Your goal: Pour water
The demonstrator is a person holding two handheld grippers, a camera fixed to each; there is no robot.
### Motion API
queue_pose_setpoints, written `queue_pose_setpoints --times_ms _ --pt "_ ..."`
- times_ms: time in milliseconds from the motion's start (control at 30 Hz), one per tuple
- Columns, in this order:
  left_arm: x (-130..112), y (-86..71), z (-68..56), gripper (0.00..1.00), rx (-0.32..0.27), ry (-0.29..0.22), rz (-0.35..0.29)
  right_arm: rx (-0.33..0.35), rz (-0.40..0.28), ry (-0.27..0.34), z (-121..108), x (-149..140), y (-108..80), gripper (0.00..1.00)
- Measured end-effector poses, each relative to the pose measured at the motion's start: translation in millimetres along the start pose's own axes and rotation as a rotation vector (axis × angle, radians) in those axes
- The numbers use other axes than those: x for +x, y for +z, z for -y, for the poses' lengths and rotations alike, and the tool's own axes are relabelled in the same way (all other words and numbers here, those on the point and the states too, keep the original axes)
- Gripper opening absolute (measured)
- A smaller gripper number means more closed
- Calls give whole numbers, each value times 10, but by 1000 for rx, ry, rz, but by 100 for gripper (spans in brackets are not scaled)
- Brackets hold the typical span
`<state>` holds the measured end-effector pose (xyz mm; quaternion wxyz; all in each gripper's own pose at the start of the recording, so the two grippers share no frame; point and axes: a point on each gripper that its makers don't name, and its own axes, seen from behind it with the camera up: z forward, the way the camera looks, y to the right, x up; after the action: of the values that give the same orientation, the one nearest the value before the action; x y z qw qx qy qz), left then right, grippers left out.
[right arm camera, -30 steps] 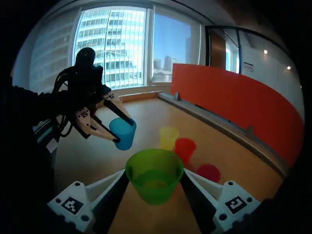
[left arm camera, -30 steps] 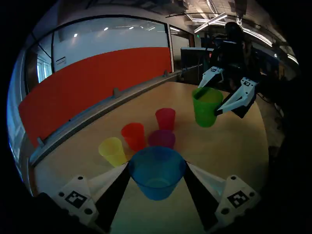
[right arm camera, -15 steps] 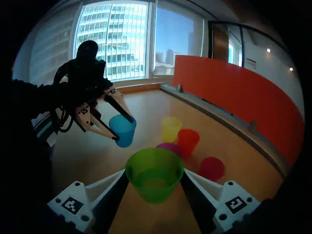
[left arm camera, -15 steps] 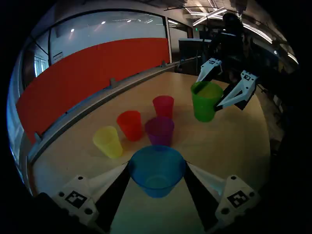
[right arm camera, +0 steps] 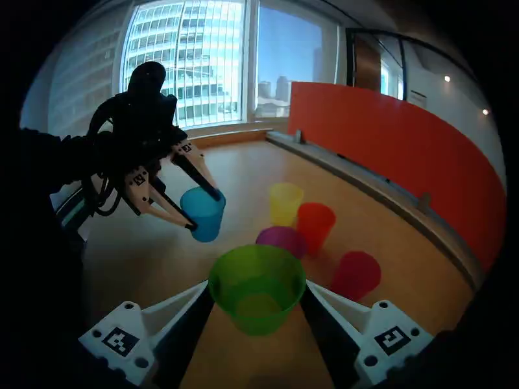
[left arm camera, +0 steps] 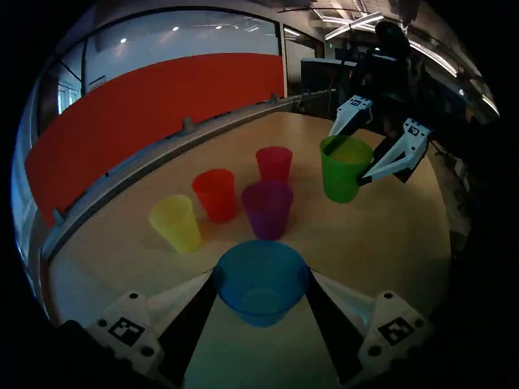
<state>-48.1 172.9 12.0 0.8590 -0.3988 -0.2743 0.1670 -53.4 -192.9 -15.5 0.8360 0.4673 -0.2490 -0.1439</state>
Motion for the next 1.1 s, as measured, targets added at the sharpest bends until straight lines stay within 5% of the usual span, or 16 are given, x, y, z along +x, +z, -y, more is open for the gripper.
queue_pose_setpoints --times_ms 1100 --pt "-283 200 33 90 -16 -50 39 18 52 33 57 -351 208 90"
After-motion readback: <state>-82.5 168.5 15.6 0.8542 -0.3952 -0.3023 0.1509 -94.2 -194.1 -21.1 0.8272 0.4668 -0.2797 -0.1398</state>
